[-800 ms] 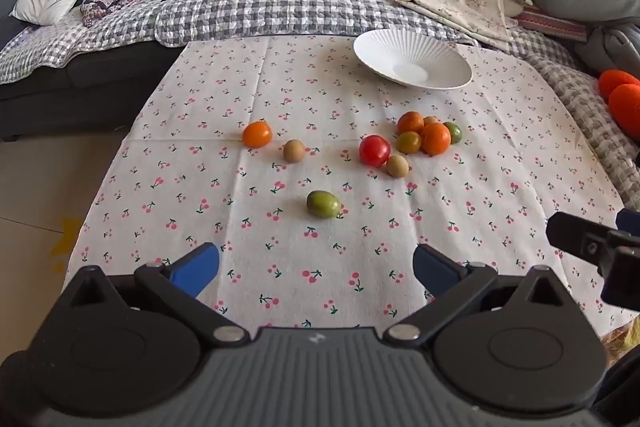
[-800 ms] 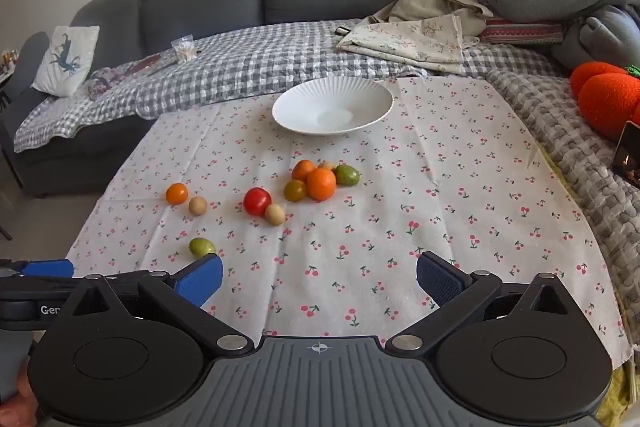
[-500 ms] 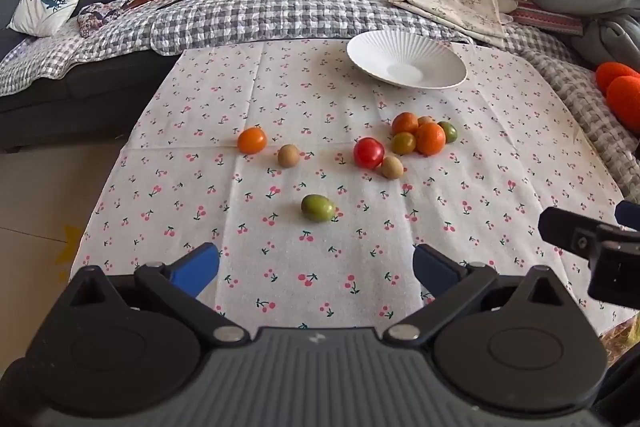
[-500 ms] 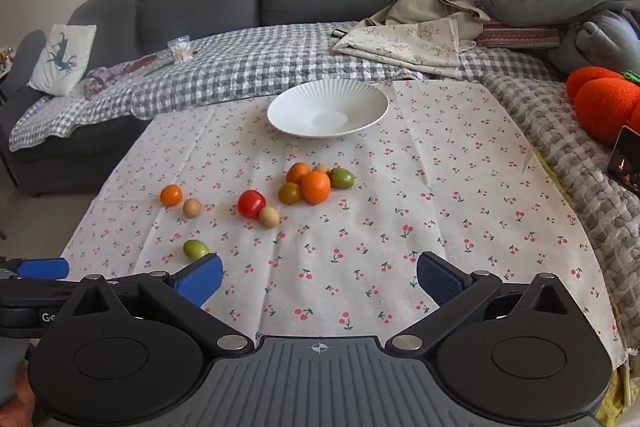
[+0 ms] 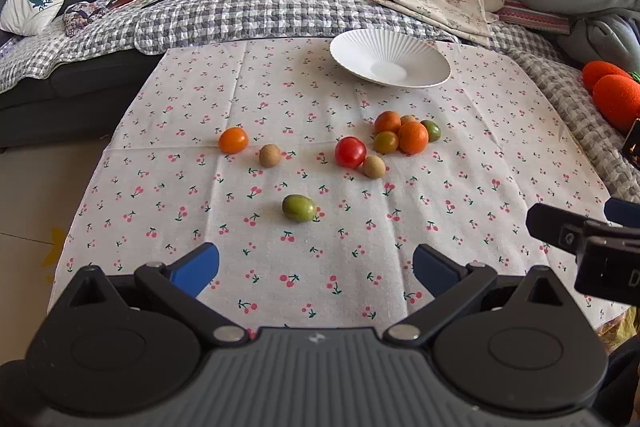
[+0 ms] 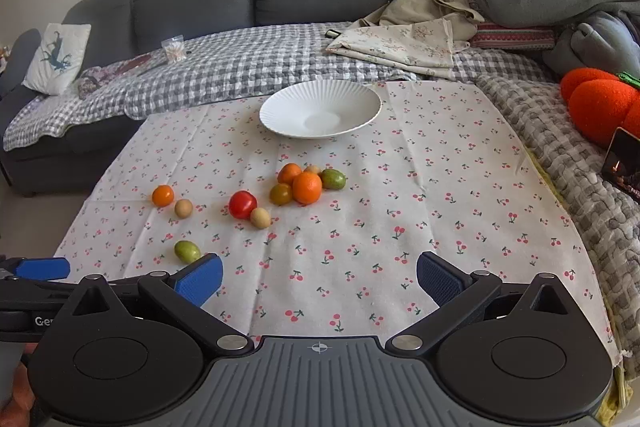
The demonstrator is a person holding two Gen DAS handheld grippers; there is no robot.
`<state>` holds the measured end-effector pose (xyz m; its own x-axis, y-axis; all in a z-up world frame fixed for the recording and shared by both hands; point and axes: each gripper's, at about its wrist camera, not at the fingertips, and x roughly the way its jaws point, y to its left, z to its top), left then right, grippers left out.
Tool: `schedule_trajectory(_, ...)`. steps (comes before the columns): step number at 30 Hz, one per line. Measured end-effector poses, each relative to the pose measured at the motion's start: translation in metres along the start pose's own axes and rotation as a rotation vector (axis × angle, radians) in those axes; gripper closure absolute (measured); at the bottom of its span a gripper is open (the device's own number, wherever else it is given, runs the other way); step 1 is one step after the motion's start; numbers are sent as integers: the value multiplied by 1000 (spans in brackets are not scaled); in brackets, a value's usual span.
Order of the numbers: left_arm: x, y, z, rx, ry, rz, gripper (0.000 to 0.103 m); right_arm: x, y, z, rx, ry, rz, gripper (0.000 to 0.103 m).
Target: Organize fruits
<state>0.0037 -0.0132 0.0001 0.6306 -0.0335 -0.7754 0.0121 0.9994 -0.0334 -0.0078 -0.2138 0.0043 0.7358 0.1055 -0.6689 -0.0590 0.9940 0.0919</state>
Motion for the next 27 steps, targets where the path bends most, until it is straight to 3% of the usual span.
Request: schedule_trajectory(27, 7, 1, 8, 2, -15, 0, 1, 6, 0, 6, -13, 2, -27, 0)
